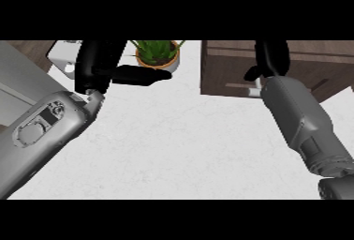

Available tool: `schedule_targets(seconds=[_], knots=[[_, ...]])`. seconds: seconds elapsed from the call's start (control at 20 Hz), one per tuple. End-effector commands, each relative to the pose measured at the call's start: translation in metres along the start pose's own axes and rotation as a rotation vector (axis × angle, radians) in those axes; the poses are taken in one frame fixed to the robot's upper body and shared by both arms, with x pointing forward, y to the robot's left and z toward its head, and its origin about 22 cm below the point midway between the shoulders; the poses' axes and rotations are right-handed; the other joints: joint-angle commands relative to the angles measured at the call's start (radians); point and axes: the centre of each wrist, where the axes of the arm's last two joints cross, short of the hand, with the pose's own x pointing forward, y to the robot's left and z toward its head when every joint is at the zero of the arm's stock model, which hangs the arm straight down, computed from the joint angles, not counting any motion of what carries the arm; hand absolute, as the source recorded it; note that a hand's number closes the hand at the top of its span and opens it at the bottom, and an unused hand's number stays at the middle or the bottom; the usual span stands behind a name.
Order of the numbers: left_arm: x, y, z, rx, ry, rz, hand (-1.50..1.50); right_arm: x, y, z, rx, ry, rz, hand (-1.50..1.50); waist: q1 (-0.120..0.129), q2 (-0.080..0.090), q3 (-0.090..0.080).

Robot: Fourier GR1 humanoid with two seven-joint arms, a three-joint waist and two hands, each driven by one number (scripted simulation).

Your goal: Pick up the can, place it into the drawer and close the drawer

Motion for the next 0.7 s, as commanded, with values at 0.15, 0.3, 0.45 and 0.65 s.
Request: schedule_targets(seconds=[0.15,0.3,0.45,0.65], knots=[[-0.01,-0.001,0.008,-0.009,-0.013,0.0,-1.5,0.039,-0.02,-0.028,-0.106,-0.014,-0.247,-1.5,0.019,0.012,0.004],[-0.009,0.008,0.007,0.014,-0.016,0.004,-1.5,0.048,-0.014,-0.024,-0.098,0.011,-0.351,-1.5,0.019,0.007,0.004],[-0.013,0.009,0.006,0.019,0.004,-0.008,-1.5,0.052,-0.023,-0.032,-0.091,0.011,-0.47,-1.5,-0.004,0.002,0.003],[-0.032,0.018,0.02,0.02,0.023,-0.017,-1.5,0.052,-0.022,-0.032,-0.12,0.043,-0.622,-1.5,-0.006,-0.011,0.002]])
